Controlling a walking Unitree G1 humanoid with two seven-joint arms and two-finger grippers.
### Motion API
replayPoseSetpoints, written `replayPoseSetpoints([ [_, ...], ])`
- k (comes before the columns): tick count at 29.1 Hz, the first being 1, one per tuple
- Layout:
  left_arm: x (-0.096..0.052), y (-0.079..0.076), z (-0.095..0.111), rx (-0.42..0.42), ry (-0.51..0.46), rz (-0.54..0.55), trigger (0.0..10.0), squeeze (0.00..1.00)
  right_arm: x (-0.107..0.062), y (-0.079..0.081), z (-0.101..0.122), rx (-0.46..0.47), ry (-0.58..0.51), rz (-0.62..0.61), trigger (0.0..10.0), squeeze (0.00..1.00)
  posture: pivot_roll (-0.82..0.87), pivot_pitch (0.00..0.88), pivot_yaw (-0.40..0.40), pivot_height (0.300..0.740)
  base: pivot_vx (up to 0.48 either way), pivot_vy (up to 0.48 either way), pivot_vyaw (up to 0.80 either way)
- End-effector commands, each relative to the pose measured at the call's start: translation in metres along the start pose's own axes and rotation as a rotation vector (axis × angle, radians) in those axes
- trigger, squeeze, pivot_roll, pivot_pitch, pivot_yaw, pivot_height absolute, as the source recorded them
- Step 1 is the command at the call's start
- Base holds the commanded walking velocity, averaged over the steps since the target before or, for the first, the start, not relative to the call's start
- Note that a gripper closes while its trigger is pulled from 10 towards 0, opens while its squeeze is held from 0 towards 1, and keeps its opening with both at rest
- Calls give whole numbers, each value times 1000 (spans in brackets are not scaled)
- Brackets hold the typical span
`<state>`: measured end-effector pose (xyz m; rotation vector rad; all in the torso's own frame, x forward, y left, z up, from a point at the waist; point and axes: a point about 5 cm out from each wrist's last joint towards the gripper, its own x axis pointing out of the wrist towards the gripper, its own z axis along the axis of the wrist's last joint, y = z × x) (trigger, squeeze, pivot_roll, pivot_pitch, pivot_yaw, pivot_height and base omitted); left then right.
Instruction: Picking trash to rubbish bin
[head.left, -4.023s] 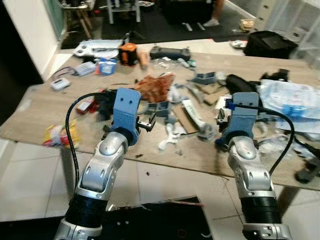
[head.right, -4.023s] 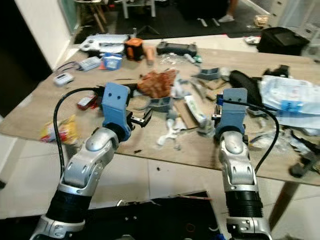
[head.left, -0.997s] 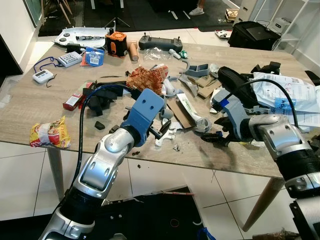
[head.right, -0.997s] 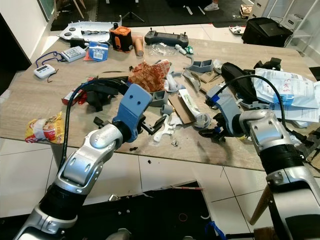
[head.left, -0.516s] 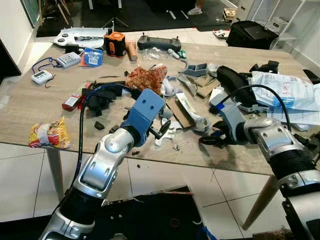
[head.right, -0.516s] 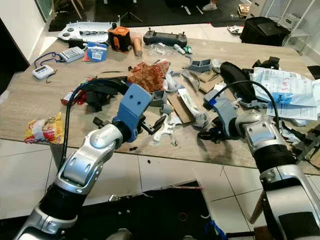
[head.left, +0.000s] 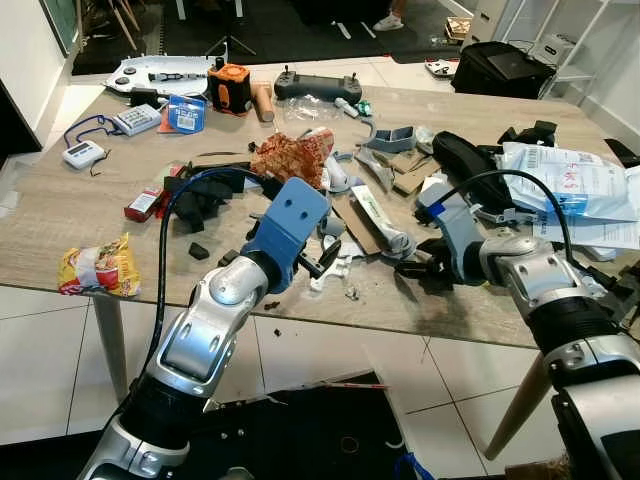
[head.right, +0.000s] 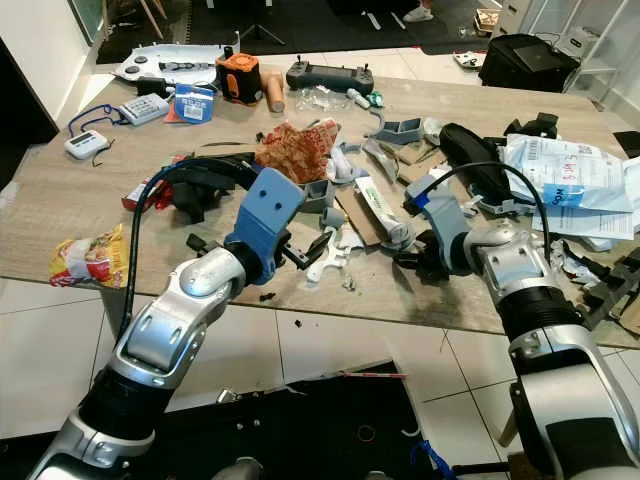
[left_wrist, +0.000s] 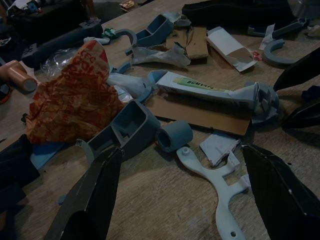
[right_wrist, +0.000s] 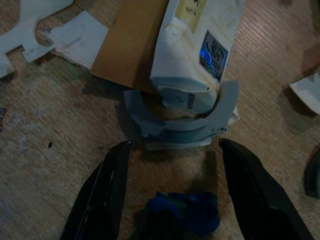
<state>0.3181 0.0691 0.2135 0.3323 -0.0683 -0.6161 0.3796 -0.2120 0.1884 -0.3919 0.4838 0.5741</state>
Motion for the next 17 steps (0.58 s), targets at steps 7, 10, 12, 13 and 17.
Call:
replayPoseSetpoints([
  [7, 1, -4, 1, 15, 0, -16, 10000, 0, 0, -5, 3, 28, -41, -29, 10000, 1000, -18, 166, -24, 740, 0, 0, 0],
  [10, 1, -3, 1, 16, 0, -17, 10000, 0, 0, -5, 4, 24, -42, -27, 10000, 1000, -15, 164, -21, 740, 0, 0, 0],
  [12, 1, -3, 1, 17, 0, -18, 10000, 0, 1, -5, 5, 12, -46, -31, 10000, 1000, -15, 164, -21, 740, 0, 0, 0],
  [13, 1, -3, 2, 17, -1, -18, 10000, 0, 2, -4, 5, 2, -51, -34, 10000, 533, -15, 164, -21, 740, 0, 0, 0],
  [17, 1, -3, 1, 19, 1, -19, 10000, 0, 4, -3, 8, -13, -76, -39, 10000, 0, -14, 165, -22, 740, 0, 0, 0],
])
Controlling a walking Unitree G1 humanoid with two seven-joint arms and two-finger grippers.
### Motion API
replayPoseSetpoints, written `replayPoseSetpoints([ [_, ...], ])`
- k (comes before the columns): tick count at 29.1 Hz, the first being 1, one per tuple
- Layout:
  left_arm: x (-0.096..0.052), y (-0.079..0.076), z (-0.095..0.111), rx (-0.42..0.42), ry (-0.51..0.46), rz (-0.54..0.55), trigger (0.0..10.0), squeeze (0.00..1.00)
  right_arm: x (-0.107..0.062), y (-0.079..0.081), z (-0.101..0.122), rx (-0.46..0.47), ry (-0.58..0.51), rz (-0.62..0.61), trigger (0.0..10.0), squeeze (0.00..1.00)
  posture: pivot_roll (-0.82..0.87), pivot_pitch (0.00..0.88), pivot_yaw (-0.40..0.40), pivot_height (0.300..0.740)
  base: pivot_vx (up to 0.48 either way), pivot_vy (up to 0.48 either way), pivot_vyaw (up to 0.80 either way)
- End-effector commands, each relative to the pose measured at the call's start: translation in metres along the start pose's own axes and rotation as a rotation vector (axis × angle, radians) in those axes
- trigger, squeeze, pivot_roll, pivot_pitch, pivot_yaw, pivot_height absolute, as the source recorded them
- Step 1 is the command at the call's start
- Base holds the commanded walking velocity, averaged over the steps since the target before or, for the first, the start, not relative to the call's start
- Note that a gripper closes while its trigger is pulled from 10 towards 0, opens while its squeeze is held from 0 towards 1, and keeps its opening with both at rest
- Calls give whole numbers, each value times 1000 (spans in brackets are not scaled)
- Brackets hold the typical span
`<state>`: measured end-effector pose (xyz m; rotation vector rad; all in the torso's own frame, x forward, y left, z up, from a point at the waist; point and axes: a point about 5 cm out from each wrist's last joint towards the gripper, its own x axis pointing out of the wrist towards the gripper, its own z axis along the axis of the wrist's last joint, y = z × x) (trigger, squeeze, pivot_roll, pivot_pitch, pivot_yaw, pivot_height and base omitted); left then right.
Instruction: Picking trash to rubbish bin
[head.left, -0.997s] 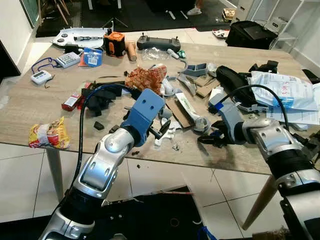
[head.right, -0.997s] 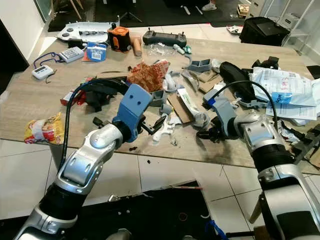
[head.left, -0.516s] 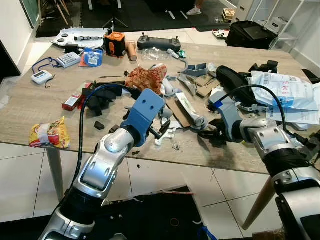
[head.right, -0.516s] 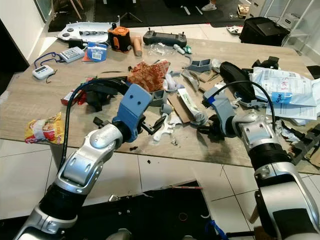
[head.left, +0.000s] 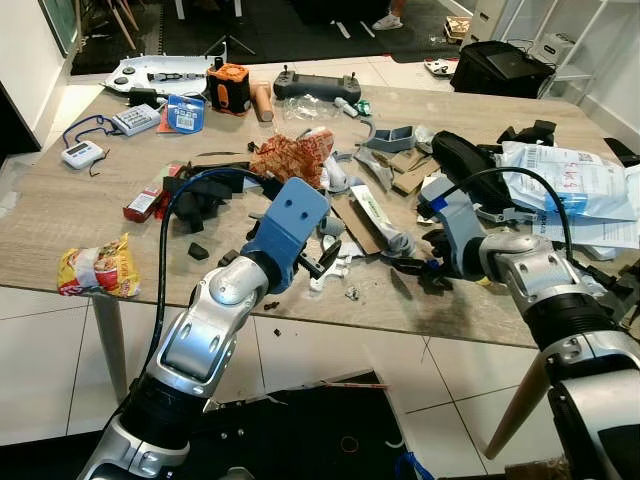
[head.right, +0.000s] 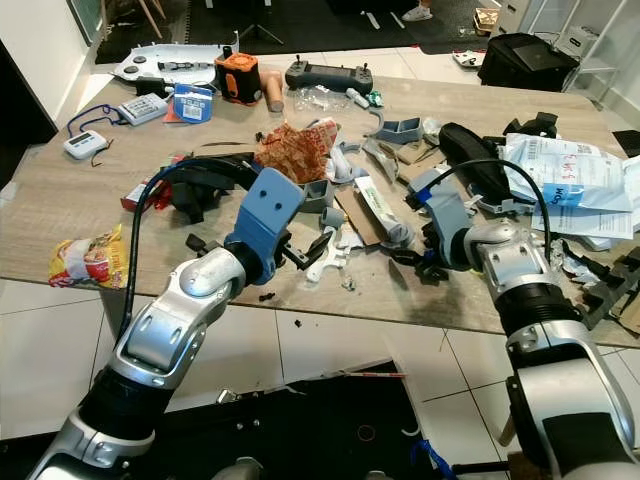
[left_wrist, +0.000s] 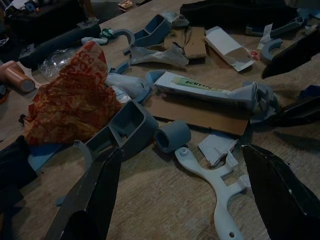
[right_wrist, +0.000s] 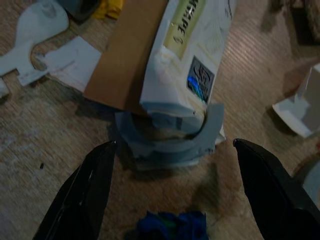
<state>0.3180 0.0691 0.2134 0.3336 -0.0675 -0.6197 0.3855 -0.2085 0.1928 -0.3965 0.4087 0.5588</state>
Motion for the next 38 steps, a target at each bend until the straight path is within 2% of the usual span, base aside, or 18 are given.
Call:
replayPoseSetpoints([
  [1, 1, -3, 1, 18, 0, -16, 10000, 0, 1, -1, 2, -2, -23, -8, 10000, 0, -14, 165, -22, 740, 0, 0, 0],
  [7, 1, -3, 2, 20, -1, -16, 10000, 0, 3, 0, 5, -16, -51, -11, 10000, 0, -14, 165, -22, 740, 0, 0, 0],
  [18, 2, -4, 2, 23, 1, -26, 10000, 0, 7, 3, -8, -16, 10, -5, 10000, 0, -7, 152, -21, 740, 0, 0, 0],
  [21, 1, -9, 2, 23, -1, -85, 10000, 0, 7, 2, -11, -14, 18, -4, 10000, 0, -8, 142, -17, 740, 0, 0, 0],
  [23, -4, -21, 4, 23, -24, -195, 10000, 0, 7, 3, -12, -15, 17, -3, 10000, 0, -9, 135, -16, 740, 0, 0, 0],
  [24, -4, -21, 4, 23, -24, -195, 10000, 0, 7, 3, -12, -15, 17, -3, 10000, 0, -9, 135, -16, 740, 0, 0, 0],
  [26, -9, -34, 6, 12, -48, -309, 10000, 0, 8, 3, -11, -18, 8, -4, 10000, 0, -9, 135, -16, 740, 0, 0, 0],
  [27, -9, -36, 6, 11, -49, -327, 10000, 0, 8, 3, -10, -18, 4, -4, 10000, 0, -9, 135, -16, 740, 0, 0, 0],
  [38, -11, -44, -3, 56, 14, -385, 10000, 0, 9, 6, -1, -47, -49, 15, 10000, 0, -8, 119, -14, 740, 0, 0, 0],
])
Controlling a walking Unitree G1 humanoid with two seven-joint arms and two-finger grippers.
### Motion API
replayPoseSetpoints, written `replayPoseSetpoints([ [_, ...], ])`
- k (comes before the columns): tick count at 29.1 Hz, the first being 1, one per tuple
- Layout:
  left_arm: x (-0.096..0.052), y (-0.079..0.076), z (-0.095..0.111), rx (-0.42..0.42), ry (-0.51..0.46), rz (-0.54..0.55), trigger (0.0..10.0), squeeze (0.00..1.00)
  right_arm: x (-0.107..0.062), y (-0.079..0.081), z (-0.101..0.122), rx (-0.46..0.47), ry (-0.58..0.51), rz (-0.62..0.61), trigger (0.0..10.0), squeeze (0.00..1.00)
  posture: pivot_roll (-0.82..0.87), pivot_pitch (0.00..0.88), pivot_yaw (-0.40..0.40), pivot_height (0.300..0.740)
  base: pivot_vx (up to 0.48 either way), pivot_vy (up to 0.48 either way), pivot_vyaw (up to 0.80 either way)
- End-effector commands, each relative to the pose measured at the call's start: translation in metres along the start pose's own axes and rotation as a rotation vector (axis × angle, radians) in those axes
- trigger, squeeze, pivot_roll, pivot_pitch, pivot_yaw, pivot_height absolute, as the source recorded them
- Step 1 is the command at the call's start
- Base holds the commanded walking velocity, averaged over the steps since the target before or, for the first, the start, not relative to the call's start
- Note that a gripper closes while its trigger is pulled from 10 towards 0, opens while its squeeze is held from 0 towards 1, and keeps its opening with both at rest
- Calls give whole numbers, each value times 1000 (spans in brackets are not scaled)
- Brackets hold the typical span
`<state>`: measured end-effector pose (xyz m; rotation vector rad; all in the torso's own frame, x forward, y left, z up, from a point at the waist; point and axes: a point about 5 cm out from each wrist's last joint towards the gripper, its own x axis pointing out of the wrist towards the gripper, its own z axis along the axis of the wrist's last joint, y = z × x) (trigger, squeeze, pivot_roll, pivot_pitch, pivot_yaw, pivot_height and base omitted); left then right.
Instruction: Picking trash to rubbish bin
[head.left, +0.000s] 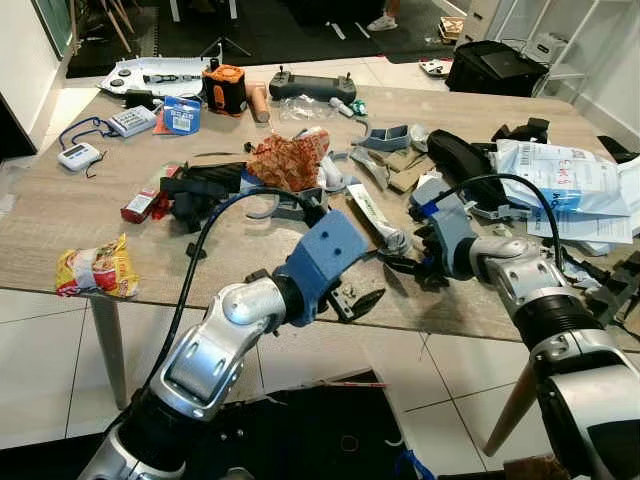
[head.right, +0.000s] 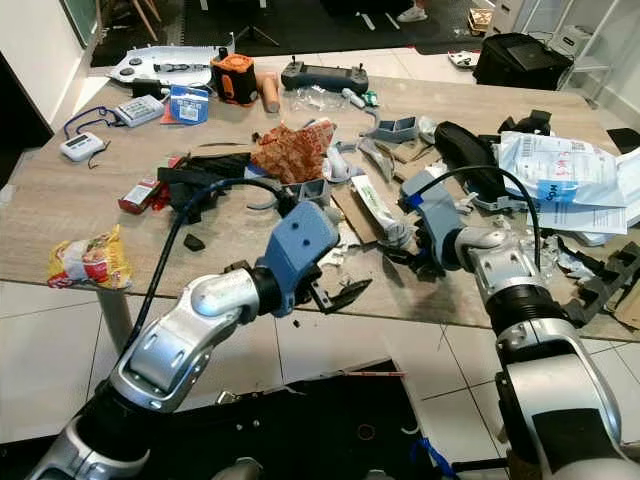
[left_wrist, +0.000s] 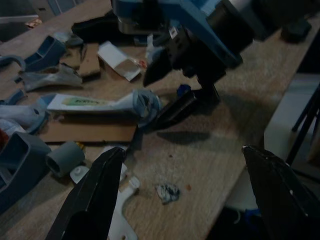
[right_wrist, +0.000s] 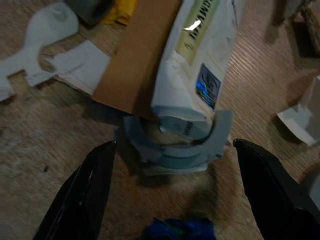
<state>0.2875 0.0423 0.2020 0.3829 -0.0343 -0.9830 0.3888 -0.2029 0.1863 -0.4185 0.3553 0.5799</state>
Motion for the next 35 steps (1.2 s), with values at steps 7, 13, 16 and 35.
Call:
replayPoseSetpoints([
  [7, -3, -5, -10, 45, 74, -48, 10000, 0, 2, 1, 3, -16, -15, 3, 10000, 0, -7, 112, -13, 740, 0, 0, 0],
  [13, -4, -6, -11, 47, 80, -53, 10000, 0, 2, 1, 2, -15, -18, 4, 10000, 0, -7, 112, -13, 740, 0, 0, 0],
  [16, -4, -6, -12, 50, 84, -52, 10000, 0, 3, 2, 2, -3, -23, 10, 4667, 0, -7, 112, -13, 740, 0, 0, 0],
  [35, -4, -7, -13, 52, 93, -53, 10000, 0, 3, 2, -1, 22, -29, 2, 0, 0, -6, 117, -16, 740, 0, 0, 0],
])
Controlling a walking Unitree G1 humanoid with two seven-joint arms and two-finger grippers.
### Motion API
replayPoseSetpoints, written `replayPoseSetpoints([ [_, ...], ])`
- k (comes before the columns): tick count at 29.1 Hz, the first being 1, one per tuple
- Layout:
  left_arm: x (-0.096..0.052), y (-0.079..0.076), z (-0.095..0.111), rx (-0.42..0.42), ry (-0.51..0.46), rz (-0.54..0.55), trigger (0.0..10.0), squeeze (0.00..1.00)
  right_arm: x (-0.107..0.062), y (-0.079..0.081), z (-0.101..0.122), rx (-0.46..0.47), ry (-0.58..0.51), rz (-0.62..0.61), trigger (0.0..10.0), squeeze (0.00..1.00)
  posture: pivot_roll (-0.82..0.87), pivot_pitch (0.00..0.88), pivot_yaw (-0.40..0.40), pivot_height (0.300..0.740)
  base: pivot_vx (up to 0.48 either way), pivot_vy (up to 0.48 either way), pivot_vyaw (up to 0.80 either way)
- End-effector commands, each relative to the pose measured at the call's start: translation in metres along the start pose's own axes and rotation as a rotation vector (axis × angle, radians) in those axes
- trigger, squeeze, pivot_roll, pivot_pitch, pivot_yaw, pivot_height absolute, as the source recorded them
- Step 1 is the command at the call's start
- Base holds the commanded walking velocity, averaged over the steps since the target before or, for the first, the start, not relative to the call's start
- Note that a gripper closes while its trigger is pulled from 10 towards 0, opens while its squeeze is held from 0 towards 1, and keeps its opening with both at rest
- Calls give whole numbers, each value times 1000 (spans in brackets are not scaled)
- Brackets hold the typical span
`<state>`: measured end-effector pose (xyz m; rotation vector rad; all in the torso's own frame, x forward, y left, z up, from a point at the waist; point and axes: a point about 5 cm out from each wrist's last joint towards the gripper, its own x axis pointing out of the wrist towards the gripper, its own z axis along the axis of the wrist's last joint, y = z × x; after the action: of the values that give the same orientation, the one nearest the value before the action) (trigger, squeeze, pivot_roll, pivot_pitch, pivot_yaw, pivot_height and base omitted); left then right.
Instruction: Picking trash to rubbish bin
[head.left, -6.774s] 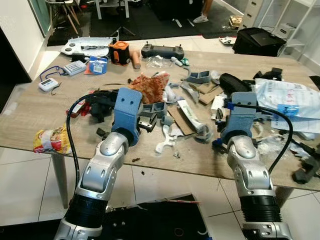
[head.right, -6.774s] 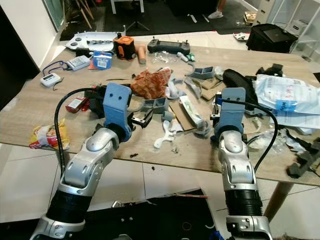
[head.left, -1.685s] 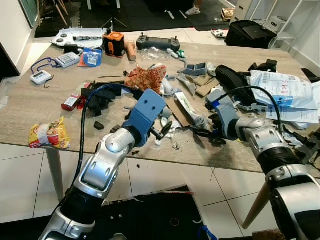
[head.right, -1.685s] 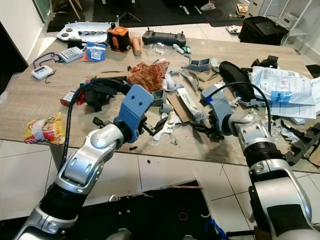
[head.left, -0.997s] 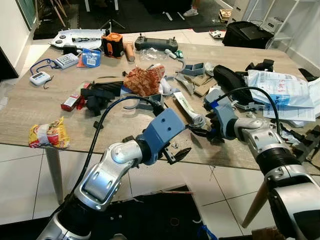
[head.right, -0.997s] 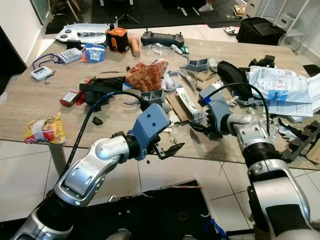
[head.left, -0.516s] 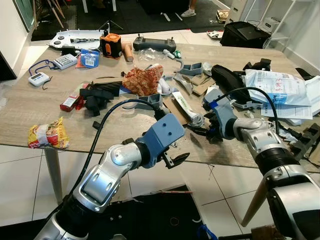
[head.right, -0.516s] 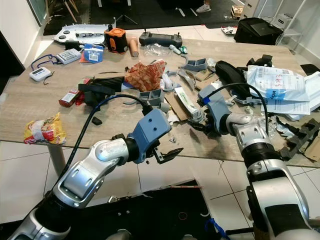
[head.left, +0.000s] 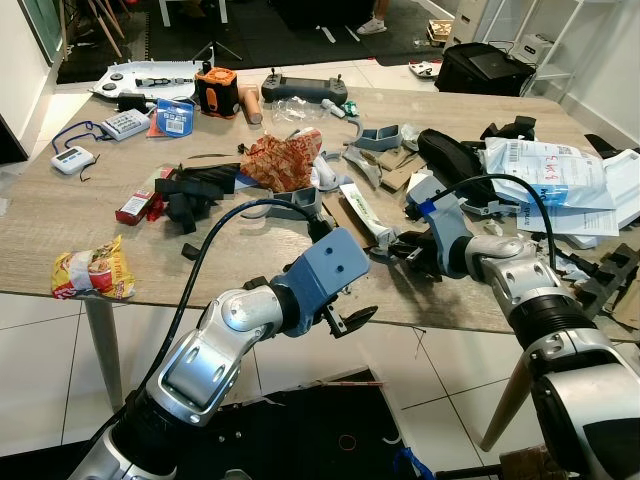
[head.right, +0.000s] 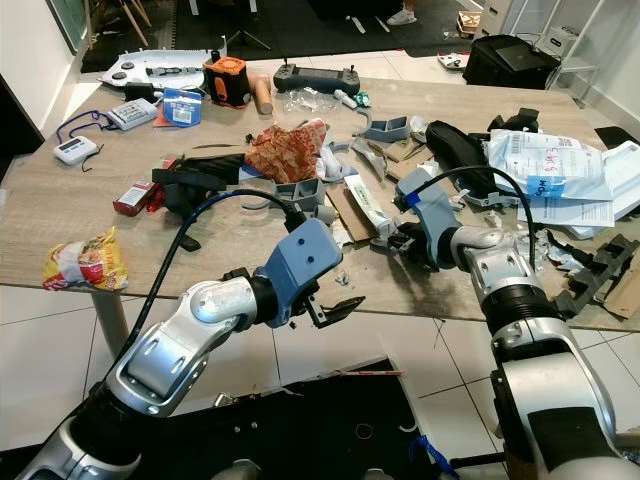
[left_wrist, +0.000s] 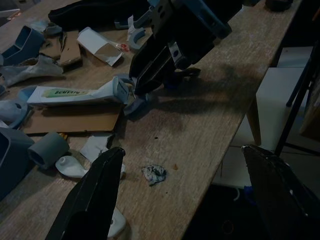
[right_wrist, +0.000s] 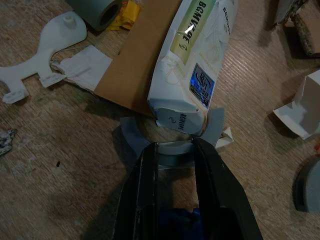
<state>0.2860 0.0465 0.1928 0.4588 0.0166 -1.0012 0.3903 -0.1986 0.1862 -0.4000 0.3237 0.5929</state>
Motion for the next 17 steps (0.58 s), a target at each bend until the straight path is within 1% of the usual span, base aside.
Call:
replayPoseSetpoints([
  [1, -1, -4, -3, 11, 20, -20, 10000, 0, 0, -1, -3, 15, 9, -10, 0, 0, -6, 118, -16, 740, 0, 0, 0],
  [4, -1, -3, -3, 12, 20, -13, 10000, 0, -5, -8, 3, -5, 4, -32, 0, 0, -6, 118, -16, 740, 0, 0, 0],
  [5, -1, -3, -3, 12, 21, -11, 10000, 0, -11, -15, 13, -7, -25, -57, 0, 0, -3, 121, -18, 740, 0, 0, 0],
  [6, -1, -3, -3, 12, 21, -11, 10000, 0, -13, -18, 18, -7, -42, -70, 0, 0, -3, 121, -18, 740, 0, 0, 0],
  [7, -2, -3, -3, 12, 21, -10, 10000, 0, -18, -25, 28, 9, -86, -101, 0, 0, -3, 121, -18, 740, 0, 0, 0],
  [8, -2, -3, -3, 12, 21, -10, 10000, 0, -18, -25, 28, 9, -86, -101, 0, 0, -3, 121, -18, 740, 0, 0, 0],
  [10, -2, -3, -3, 11, 22, -11, 10000, 0, -29, -38, 49, 35, -181, -166, 0, 0, -4, 124, -13, 740, 0, 0, 0],
  [13, -1, -3, -2, 7, 14, -17, 10000, 0, -50, -57, 86, 88, -366, -258, 0, 0, -4, 124, -13, 740, 0, 0, 0],
  [14, -1, -3, -2, 7, 14, -17, 10000, 0, -50, -57, 86, 88, -366, -258, 0, 0, -4, 124, -13, 740, 0, 0, 0],
  [15, -1, -3, -1, 8, 13, -18, 10000, 0, -56, -61, 96, 102, -415, -275, 0, 0, -4, 124, -13, 740, 0, 0, 0],
  [16, -1, -3, -1, 8, 13, -18, 10000, 0, -56, -61, 96, 102, -415, -275, 0, 0, -4, 124, -13, 740, 0, 0, 0],
  [17, 0, -3, 0, 6, 8, -16, 10000, 0, -62, -64, 106, 111, -477, -301, 0, 0, -4, 124, -13, 740, 0, 0, 0],
])
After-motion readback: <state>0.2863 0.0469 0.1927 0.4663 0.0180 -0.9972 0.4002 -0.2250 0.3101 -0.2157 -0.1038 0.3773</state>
